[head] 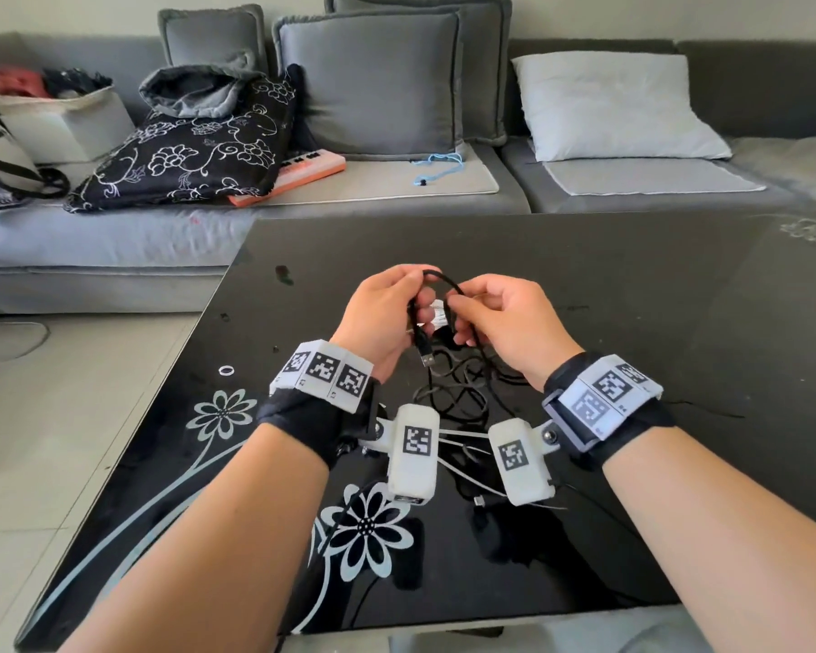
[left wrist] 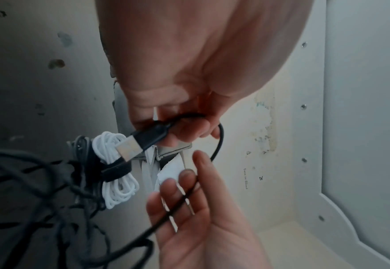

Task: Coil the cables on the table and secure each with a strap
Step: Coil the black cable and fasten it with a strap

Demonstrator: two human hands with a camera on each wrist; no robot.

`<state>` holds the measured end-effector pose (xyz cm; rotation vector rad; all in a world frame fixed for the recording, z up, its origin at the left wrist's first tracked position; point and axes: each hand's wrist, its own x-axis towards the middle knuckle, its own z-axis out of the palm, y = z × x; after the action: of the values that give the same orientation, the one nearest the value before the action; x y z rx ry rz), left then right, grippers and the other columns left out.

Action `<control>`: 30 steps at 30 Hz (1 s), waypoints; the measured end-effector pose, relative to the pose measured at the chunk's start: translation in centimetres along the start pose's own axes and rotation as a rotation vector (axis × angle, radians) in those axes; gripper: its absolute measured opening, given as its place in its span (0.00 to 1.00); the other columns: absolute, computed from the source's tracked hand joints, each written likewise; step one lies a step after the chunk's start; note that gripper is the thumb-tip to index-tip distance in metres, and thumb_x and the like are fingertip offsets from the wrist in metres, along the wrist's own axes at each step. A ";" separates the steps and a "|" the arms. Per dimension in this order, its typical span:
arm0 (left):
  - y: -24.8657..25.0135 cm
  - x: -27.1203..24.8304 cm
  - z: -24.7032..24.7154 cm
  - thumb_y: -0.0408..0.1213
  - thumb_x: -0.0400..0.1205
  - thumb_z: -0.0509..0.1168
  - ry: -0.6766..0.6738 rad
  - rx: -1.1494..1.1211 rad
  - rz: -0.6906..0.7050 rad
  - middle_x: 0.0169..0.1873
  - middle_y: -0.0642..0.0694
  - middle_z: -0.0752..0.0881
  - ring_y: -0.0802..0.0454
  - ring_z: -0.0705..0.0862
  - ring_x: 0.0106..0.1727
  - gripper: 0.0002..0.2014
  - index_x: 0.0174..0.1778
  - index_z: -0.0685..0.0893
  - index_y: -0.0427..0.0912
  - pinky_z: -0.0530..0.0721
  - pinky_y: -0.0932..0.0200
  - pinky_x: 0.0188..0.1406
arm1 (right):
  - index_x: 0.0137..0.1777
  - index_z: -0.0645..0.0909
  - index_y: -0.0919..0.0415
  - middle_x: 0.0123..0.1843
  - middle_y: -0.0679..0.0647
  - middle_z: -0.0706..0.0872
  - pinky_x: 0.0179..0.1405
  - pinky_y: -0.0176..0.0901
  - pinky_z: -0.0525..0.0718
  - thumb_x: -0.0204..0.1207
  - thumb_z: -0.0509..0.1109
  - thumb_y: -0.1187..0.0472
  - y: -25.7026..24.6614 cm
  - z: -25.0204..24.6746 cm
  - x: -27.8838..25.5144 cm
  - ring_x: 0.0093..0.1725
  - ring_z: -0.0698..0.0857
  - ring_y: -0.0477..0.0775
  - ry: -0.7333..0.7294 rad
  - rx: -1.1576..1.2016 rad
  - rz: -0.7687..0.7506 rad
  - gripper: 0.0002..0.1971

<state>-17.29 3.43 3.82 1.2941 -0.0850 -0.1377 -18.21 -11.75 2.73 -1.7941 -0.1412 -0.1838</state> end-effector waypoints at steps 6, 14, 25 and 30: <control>-0.8 -0.2 -1.1 0.33 0.92 0.51 0.060 -0.129 -0.030 0.27 0.50 0.66 0.57 0.63 0.23 0.14 0.46 0.80 0.38 0.68 0.62 0.24 | 0.48 0.89 0.61 0.24 0.51 0.81 0.27 0.35 0.79 0.79 0.74 0.63 0.1 -1.8 -0.3 0.21 0.77 0.48 0.062 -0.075 0.008 0.03; -0.9 0.0 -0.5 0.30 0.90 0.54 -0.013 -0.350 -0.088 0.32 0.48 0.72 0.56 0.67 0.29 0.09 0.58 0.79 0.34 0.69 0.63 0.28 | 0.46 0.89 0.62 0.26 0.51 0.76 0.22 0.39 0.69 0.78 0.75 0.62 0.2 -2.3 -0.9 0.21 0.68 0.48 0.099 0.021 0.055 0.04; -1.9 -1.1 -0.5 0.34 0.91 0.55 -0.074 -0.399 -0.169 0.57 0.31 0.88 0.41 0.90 0.54 0.15 0.65 0.79 0.27 0.87 0.47 0.59 | 0.48 0.89 0.63 0.29 0.54 0.81 0.23 0.26 0.69 0.79 0.74 0.63 0.3 -0.4 -2.4 0.20 0.72 0.39 0.003 -0.036 -0.018 0.04; -1.9 -1.5 -0.1 0.37 0.90 0.56 -0.138 -0.321 -0.249 0.59 0.35 0.86 0.41 0.85 0.58 0.17 0.67 0.81 0.30 0.86 0.48 0.62 | 0.51 0.89 0.67 0.31 0.50 0.82 0.23 0.24 0.72 0.79 0.73 0.67 0.2 -0.1 -2.6 0.20 0.77 0.37 -0.004 -0.043 -0.041 0.05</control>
<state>-18.88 3.27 2.03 0.9694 -0.0175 -0.4369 -20.72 -11.87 2.07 -1.8355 -0.1778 -0.2143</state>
